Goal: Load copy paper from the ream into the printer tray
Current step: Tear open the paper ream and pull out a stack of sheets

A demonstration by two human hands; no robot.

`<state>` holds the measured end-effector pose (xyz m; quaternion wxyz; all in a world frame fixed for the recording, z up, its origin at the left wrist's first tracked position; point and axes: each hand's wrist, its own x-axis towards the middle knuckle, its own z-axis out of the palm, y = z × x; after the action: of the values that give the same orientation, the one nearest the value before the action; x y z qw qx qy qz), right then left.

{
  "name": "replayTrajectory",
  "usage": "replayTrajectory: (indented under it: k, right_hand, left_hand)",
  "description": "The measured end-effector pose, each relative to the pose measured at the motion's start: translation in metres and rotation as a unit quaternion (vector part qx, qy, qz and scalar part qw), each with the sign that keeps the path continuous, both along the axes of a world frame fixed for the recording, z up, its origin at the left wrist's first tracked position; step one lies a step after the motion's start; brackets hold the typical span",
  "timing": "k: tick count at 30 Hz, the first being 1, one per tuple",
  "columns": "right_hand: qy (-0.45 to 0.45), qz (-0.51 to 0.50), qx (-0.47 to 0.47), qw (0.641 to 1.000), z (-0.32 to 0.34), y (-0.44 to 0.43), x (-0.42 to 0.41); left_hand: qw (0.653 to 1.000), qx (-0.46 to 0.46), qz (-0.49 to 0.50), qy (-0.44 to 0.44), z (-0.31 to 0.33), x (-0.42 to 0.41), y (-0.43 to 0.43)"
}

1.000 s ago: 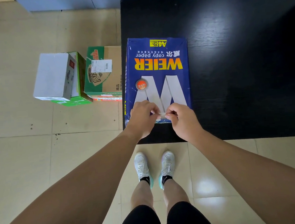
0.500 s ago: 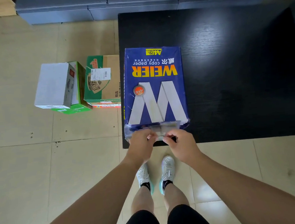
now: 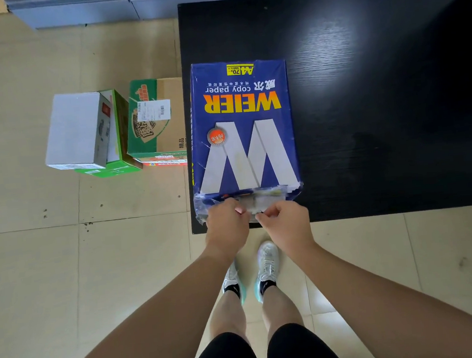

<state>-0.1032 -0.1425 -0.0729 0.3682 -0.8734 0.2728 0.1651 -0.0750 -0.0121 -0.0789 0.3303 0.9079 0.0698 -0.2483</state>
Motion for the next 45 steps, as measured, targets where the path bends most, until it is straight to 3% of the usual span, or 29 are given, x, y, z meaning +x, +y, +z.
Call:
replayTrajectory:
  k: [10, 19, 45]
  right_hand:
    - [-0.052, -0.070, 0.028, 0.996, -0.007, -0.021, -0.008]
    - [-0.117, -0.207, 0.043, 0.970, 0.018, -0.042, -0.003]
    - [-0.123, -0.204, -0.001, 0.971, 0.020, -0.028, 0.008]
  left_hand:
    - [0.998, -0.035, 0.017, -0.052, 0.004, -0.004, 0.001]
    - [0.996, -0.035, 0.028, -0.077, 0.017, -0.002, 0.000]
    - [0.997, -0.024, 0.004, -0.067, 0.026, 0.007, 0.005]
